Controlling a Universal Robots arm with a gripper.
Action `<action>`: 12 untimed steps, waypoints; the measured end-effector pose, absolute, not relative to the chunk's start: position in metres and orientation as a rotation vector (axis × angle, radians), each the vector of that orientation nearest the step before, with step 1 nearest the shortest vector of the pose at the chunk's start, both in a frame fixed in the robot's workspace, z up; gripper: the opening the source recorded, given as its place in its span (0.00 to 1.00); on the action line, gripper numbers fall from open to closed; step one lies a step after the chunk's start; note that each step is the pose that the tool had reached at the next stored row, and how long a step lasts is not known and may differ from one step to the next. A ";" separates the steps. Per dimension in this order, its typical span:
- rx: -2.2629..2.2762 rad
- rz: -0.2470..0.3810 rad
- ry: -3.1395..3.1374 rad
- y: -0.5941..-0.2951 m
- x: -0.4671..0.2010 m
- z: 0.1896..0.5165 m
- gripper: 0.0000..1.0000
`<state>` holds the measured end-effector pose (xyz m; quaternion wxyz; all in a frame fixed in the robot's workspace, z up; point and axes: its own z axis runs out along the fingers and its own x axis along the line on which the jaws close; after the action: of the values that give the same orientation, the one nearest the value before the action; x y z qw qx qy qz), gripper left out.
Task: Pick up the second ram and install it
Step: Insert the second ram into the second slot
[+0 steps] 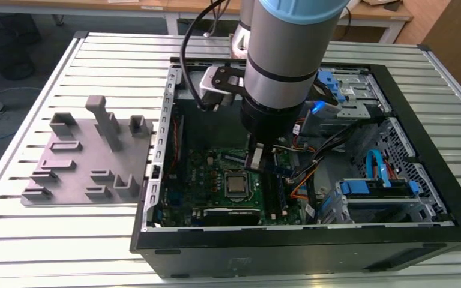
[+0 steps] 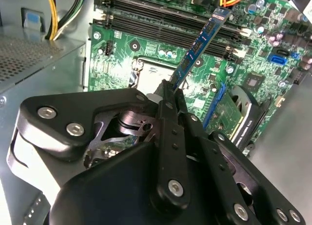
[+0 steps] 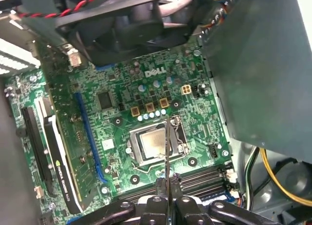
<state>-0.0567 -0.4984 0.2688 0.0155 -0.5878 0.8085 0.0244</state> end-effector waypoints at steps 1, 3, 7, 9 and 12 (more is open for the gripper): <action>-1.815 0.076 2.525 -0.498 -0.057 0.269 0.14; -1.789 0.075 2.542 -0.498 -0.057 0.269 0.14; -1.740 0.074 2.575 -0.498 -0.057 0.269 0.14; -1.718 0.073 2.590 -0.498 -0.057 0.269 0.14; -1.683 0.072 2.612 -0.498 -0.057 0.269 0.14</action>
<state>-0.0567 -0.4984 0.2686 0.0166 -0.5415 0.8402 0.0231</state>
